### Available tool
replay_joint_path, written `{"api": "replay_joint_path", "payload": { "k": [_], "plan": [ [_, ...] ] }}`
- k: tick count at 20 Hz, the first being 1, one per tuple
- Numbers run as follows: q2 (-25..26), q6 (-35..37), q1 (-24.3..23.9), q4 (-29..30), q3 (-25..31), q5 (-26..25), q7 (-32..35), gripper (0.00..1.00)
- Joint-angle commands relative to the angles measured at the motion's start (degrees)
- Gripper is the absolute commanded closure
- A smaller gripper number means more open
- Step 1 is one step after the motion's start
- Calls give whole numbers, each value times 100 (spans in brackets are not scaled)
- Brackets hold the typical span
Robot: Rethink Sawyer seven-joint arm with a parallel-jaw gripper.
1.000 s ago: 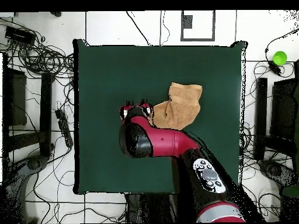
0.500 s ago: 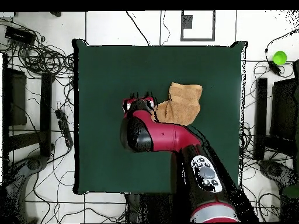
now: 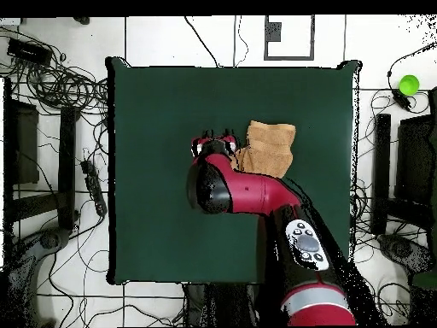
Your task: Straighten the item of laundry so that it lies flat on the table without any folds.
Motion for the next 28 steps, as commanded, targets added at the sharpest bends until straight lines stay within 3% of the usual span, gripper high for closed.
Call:
{"api": "replay_joint_path", "payload": {
  "k": [1,10,28],
  "plan": [
    [645,270,254,-488,79,85,739,0],
    [832,67,137,-381,294,67,950,0],
    [804,499,252,-273,156,241,968,0]
  ]
}}
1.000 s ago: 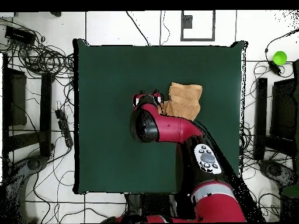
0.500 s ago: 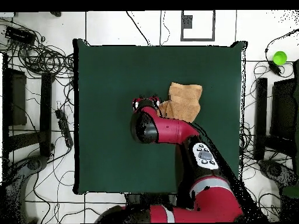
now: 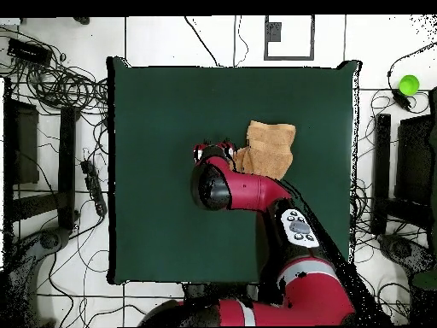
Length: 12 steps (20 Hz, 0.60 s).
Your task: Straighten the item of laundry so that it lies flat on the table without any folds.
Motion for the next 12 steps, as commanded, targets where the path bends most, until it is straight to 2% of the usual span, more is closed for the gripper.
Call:
{"api": "replay_joint_path", "payload": {
  "k": [1,5,12],
  "plan": [
    [40,629,308,-28,107,273,945,0],
    [59,1051,373,-58,27,324,843,0],
    [43,1314,398,-72,-28,286,797,0]
  ]
}}
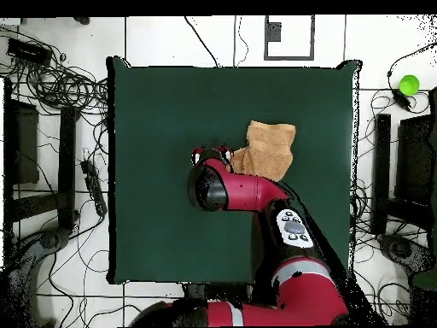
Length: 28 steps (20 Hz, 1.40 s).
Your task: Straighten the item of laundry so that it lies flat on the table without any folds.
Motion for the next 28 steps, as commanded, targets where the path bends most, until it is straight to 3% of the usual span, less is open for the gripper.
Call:
{"api": "replay_joint_path", "payload": {
  "k": [1,14,23,28],
  "plan": [
    [3,1039,248,-60,89,264,796,0],
    [210,1035,216,-97,120,149,824,0],
    [665,602,-403,-70,978,-83,656,0],
    [776,855,-425,-174,1014,-59,549,0]
  ]
}}
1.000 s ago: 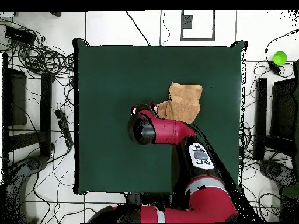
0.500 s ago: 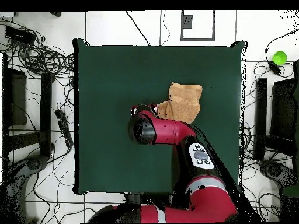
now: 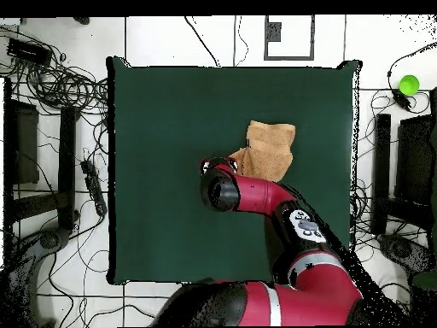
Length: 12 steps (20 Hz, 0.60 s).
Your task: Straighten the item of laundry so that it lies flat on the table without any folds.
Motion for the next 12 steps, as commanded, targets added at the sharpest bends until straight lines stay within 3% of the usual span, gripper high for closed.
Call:
{"api": "replay_joint_path", "payload": {
  "k": [1,12],
  "plan": [
    [391,407,-41,-147,881,-83,508,0],
    [440,413,-194,-88,1045,-122,489,0]
  ]
}}
